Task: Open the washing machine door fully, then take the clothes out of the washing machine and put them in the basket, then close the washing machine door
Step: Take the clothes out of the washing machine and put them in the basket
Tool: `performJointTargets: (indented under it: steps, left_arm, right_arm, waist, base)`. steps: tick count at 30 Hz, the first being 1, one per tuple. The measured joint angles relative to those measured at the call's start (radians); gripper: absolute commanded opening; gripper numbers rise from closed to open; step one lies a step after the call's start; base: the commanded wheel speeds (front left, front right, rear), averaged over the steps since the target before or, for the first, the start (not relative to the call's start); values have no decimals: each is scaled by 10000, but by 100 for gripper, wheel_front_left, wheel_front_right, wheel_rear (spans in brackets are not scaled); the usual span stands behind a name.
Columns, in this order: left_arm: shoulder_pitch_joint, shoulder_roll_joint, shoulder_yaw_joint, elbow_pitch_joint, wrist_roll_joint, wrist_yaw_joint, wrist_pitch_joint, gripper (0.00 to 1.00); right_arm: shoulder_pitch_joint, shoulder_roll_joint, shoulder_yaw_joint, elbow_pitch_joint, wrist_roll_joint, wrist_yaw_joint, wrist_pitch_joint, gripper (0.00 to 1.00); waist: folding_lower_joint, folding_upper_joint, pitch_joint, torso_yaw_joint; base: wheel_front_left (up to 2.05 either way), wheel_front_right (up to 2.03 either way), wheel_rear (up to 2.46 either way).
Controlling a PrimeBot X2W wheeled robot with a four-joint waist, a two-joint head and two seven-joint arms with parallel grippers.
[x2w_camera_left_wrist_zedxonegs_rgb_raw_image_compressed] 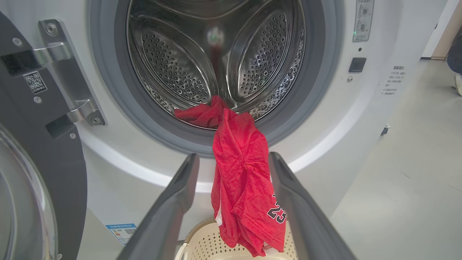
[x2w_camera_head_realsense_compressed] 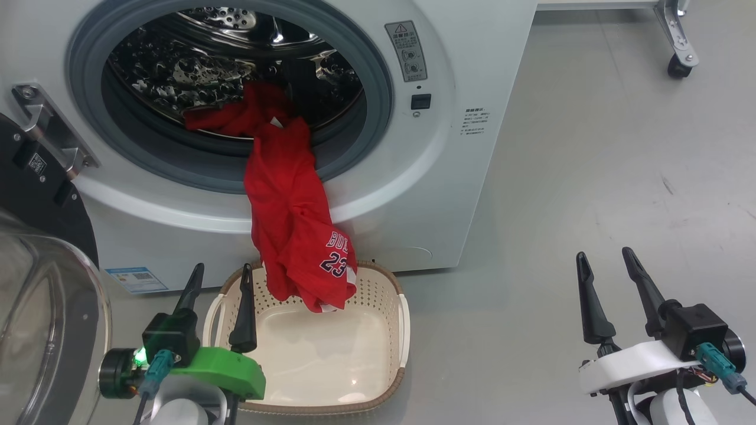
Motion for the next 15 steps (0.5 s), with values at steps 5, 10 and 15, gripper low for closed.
performJointTargets:
  steps: [5, 10, 15]
  left_arm:
    - [160, 6, -8, -167, 0, 84, 2, 100]
    - [231, 8, -10, -311, 0, 104, 19, 100]
    - [330, 13, -23, -422, 2, 130, 115, 100]
  right_arm:
    - [14, 0, 10, -15, -46, -2, 0, 100]
    - [19, 0, 13, -54, -46, -8, 0, 100]
    - [20, 0, 15, -75, -46, -8, 0, 100]
  waist:
    - [0, 0, -17, -8]
    - [0, 0, -5, -21]
    - [0, 0, 21, -34]
  base:
    - [0, 0, 0]
    - [0, 0, 0]
    - [0, 0, 0]
